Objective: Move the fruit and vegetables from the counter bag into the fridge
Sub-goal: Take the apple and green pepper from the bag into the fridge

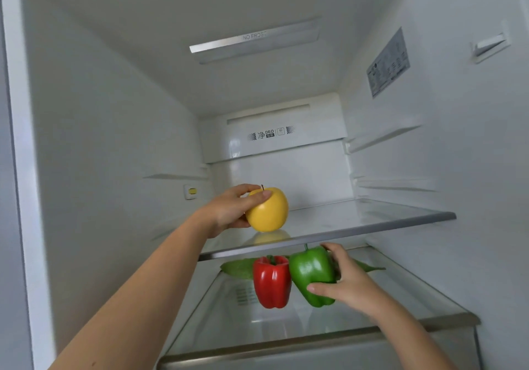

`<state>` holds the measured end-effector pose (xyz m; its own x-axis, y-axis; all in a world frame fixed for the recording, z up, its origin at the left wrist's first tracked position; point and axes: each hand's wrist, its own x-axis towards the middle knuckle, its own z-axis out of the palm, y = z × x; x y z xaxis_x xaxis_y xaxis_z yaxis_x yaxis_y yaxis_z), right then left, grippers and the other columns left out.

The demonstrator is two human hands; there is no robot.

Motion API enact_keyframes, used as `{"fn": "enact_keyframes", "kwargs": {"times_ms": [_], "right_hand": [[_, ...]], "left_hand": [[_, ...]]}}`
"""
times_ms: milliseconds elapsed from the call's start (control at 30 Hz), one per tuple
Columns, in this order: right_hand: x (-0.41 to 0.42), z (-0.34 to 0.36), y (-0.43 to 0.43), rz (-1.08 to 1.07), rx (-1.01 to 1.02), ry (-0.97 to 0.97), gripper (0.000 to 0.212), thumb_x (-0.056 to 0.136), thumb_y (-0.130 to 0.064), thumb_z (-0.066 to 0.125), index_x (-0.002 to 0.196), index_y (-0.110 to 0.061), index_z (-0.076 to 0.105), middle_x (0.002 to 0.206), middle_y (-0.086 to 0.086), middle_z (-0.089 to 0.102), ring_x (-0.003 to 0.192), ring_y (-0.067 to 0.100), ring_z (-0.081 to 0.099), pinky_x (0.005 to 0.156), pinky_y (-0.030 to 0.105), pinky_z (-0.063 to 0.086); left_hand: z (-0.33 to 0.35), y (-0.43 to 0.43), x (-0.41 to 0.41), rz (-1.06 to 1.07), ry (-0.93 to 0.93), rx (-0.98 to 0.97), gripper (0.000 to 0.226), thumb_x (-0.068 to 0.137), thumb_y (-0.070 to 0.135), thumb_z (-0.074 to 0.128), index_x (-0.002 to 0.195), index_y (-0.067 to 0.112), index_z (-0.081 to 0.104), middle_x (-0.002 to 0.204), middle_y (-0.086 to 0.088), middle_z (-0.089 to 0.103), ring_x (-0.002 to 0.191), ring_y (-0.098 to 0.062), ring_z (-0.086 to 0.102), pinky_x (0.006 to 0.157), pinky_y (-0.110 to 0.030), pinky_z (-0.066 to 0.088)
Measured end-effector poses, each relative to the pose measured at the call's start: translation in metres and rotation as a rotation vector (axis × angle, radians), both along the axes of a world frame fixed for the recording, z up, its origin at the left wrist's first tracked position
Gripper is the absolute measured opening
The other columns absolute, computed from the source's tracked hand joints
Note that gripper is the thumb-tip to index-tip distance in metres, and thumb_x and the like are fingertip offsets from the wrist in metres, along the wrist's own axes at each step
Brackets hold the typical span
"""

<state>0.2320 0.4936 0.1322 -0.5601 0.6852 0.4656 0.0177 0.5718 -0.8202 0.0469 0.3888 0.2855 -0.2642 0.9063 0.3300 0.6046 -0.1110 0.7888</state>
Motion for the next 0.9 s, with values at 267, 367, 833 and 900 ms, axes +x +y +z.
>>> {"fn": "enact_keyframes", "kwargs": {"times_ms": [267,367,833,900], "right_hand": [[0.0,-0.002,0.002,-0.019,0.008,-0.031,0.093,0.067,-0.024,0.08,0.138,-0.032,0.021,0.133,-0.003,0.038,0.112,0.013,0.047,0.091,0.028,0.042],[0.001,-0.001,0.0,-0.025,0.015,-0.048,0.094,0.067,-0.024,0.08,0.139,-0.032,0.019,0.133,-0.003,0.037,0.112,0.012,0.046,0.09,0.026,0.041],[0.005,0.002,-0.013,-0.068,0.037,-0.042,0.099,0.064,-0.031,0.082,0.139,-0.036,0.018,0.136,-0.003,0.034,0.115,0.015,0.044,0.093,0.029,0.041],[0.005,0.001,-0.015,-0.08,0.044,-0.05,0.1,0.064,-0.033,0.081,0.139,-0.036,0.017,0.136,-0.004,0.033,0.117,0.015,0.043,0.095,0.029,0.04]], "left_hand": [[-0.004,0.008,-0.005,-0.028,0.046,0.001,0.064,0.063,0.056,0.074,0.117,0.032,0.049,0.124,-0.009,0.049,0.106,-0.024,0.055,0.091,-0.039,0.049],[-0.004,0.007,-0.007,-0.029,0.062,-0.024,0.078,0.047,0.055,0.075,0.117,0.036,0.047,0.122,-0.006,0.05,0.106,-0.023,0.055,0.091,-0.038,0.048],[-0.009,0.0,-0.002,0.015,0.096,0.016,0.088,0.071,0.03,0.076,0.141,0.025,0.023,0.126,-0.007,0.042,0.11,-0.024,0.048,0.085,-0.034,0.042],[-0.01,-0.002,-0.001,0.036,0.105,0.033,0.092,0.07,0.031,0.076,0.142,0.023,0.02,0.13,-0.008,0.04,0.112,-0.024,0.045,0.093,-0.037,0.041]]}}
